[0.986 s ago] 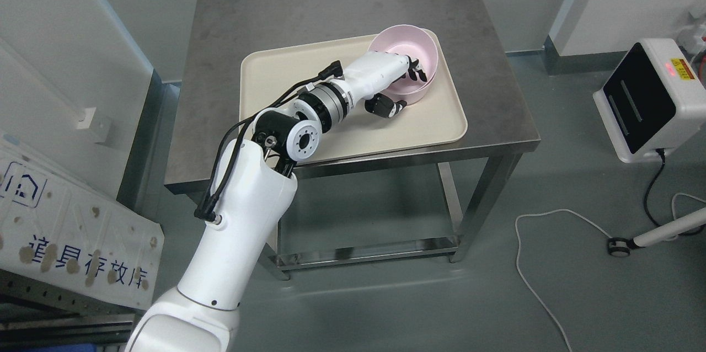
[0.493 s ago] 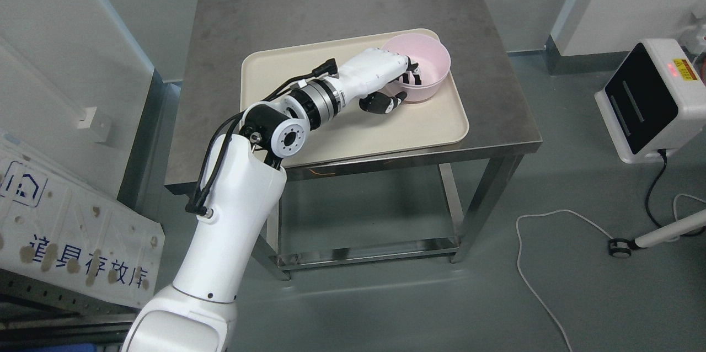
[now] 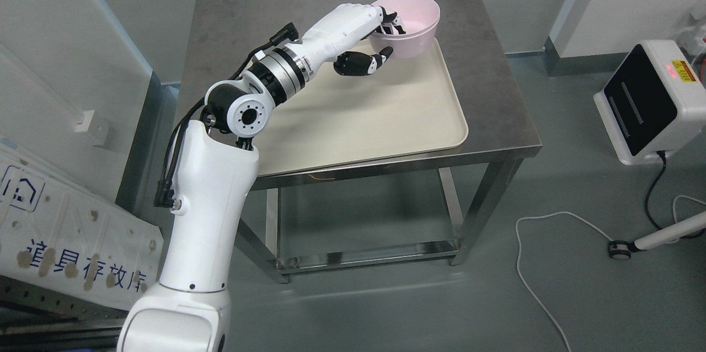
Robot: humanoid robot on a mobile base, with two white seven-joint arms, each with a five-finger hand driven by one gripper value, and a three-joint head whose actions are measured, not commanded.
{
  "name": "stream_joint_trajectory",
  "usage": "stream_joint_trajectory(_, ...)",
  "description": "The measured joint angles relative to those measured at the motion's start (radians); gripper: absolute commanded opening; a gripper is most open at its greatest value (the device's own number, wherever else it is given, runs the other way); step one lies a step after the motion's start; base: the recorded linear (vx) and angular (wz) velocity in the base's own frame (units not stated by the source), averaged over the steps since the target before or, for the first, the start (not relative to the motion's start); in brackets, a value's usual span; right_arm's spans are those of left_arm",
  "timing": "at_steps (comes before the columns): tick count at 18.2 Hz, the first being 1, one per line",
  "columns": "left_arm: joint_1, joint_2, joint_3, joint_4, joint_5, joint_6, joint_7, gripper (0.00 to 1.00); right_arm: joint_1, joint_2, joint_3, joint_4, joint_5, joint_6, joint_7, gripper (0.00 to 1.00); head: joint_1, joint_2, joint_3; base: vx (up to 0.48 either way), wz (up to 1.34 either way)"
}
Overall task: Stack pink IKEA bowls on left shelf middle
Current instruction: 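Lift the stacked pink bowls off the tray with the left hand, then turn toward the blue bin shelf holding the bowls up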
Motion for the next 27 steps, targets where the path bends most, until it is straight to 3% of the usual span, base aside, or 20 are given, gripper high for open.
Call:
stream_joint_trajectory(15, -0.006, 0.000, 0.101, -0.069, 0.039, -0.008, 0.000, 0.02, 0.000, 0.000, 0.000, 0.000, 0.000, 0.000, 0.000, 1.00, 0.0000, 0.000, 0.000, -0.150, -0.05)
stream_joint_trajectory(27, -0.030, 0.000, 0.165, -0.104, 0.056, -0.025, 0.000, 0.02, 0.000, 0.000, 0.000, 0.000, 0.000, 0.000, 0.000, 1.00, 0.0000, 0.000, 0.000, -0.533, 0.02)
